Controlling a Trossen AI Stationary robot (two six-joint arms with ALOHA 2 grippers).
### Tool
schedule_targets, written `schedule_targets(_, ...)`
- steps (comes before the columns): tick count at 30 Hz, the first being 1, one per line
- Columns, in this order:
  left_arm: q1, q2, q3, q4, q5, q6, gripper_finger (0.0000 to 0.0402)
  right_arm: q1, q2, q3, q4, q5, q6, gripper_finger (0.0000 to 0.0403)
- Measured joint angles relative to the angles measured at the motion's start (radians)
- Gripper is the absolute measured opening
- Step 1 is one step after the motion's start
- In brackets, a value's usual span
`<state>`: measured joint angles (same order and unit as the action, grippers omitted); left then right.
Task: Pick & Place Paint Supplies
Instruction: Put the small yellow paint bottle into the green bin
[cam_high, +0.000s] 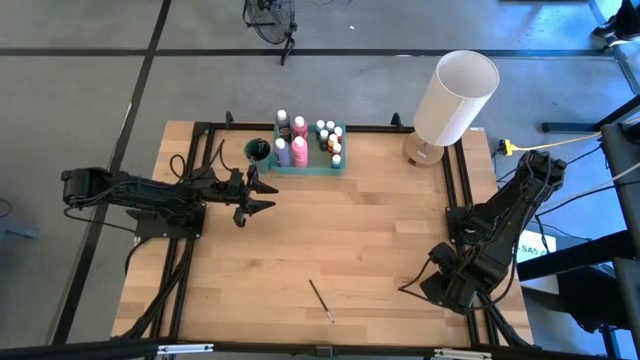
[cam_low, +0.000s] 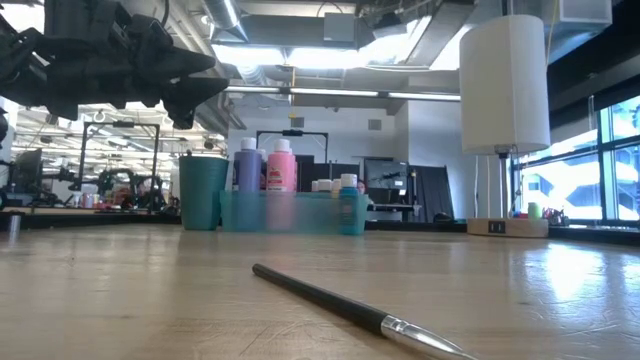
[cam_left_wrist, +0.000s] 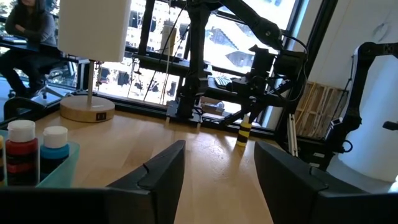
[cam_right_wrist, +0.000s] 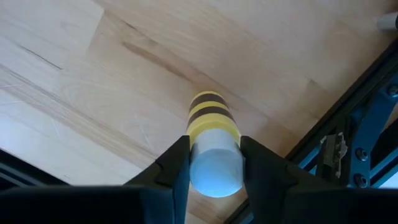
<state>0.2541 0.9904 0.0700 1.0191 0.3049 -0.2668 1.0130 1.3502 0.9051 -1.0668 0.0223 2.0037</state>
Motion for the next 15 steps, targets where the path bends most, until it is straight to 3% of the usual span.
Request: schedule_targets(15,0.0,0.0,0.0,0.0,0.0,0.0,0.0189,-0.005,0.0,0.0,0.032,-0.003,-0.023,0.0117)
